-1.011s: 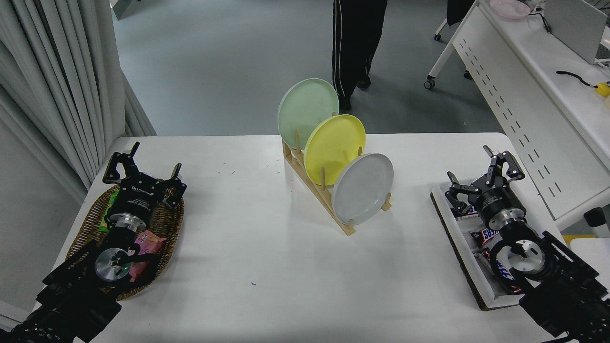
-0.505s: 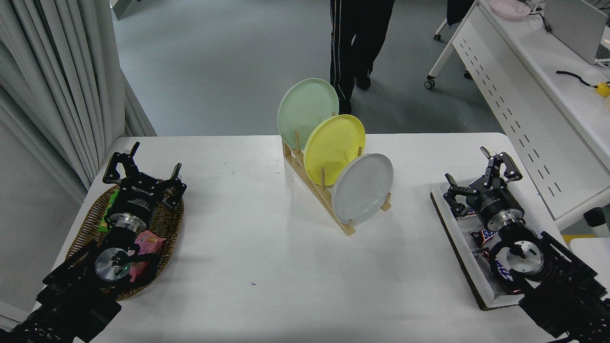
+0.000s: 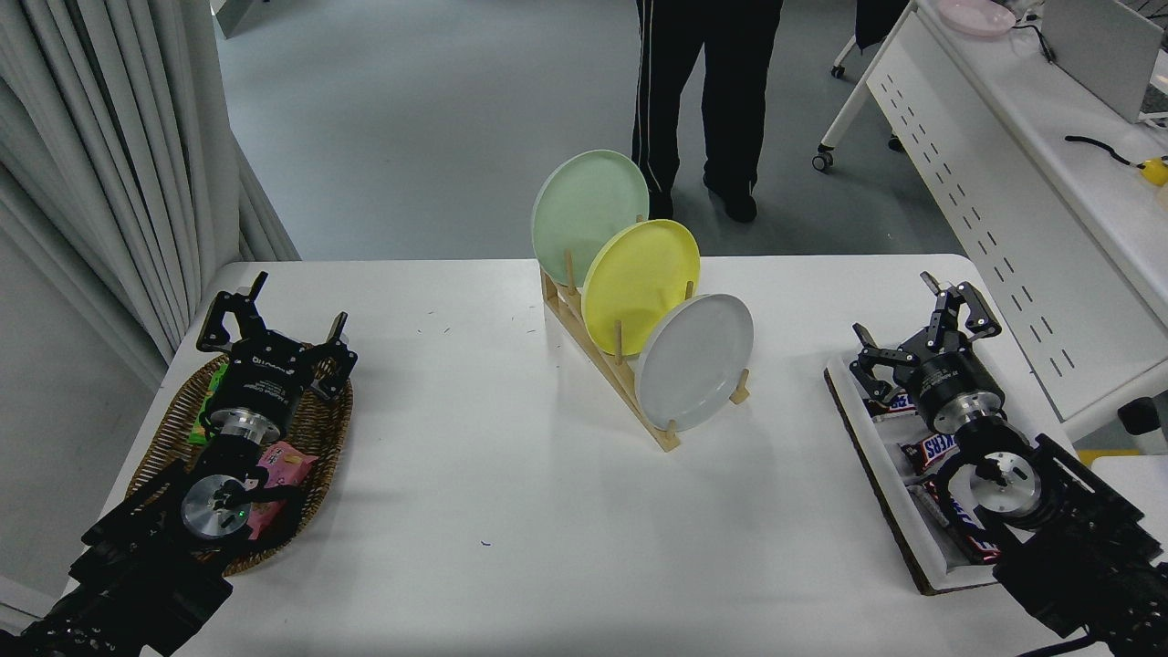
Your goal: Place the plate on the table
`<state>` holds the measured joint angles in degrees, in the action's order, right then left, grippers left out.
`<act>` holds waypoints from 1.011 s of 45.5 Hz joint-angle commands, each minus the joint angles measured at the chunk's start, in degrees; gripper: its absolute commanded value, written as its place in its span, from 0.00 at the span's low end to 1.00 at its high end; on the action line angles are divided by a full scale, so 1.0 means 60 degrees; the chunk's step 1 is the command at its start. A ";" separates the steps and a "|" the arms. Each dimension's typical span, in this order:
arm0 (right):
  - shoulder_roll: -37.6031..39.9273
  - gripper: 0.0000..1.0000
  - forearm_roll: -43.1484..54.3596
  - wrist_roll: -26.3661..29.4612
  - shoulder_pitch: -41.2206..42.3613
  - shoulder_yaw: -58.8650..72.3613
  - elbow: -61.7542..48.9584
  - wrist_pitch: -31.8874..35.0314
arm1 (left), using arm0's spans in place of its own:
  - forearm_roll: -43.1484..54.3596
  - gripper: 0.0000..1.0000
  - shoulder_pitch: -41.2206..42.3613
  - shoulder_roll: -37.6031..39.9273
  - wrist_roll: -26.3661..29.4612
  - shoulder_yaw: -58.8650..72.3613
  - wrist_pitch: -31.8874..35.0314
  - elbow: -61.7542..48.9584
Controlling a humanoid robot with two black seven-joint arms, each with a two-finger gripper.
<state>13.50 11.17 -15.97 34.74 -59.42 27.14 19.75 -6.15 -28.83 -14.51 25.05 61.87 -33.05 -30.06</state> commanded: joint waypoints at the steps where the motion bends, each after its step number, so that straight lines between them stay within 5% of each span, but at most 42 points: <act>1: 0.0269 1.00 -0.0002 0.0011 0.0069 0.0088 -0.0011 -0.0054 | 0.0000 1.00 0.0000 0.0001 0.0000 0.0000 0.0000 0.0001; 21: 0.1587 1.00 -0.0499 0.0011 0.1153 0.2942 0.0325 -0.0040 | 0.0000 1.00 0.0000 0.0001 0.0000 0.0000 0.0000 -0.0014; 46: 0.4956 1.00 -0.2784 0.0011 0.3935 1.0838 0.4645 0.0005 | 0.0000 1.00 0.0000 0.0001 0.0000 0.0000 0.0000 -0.0014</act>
<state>35.65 0.44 -15.87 49.40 -13.33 44.48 19.70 -6.14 -28.83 -14.50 25.05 61.87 -33.05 -30.06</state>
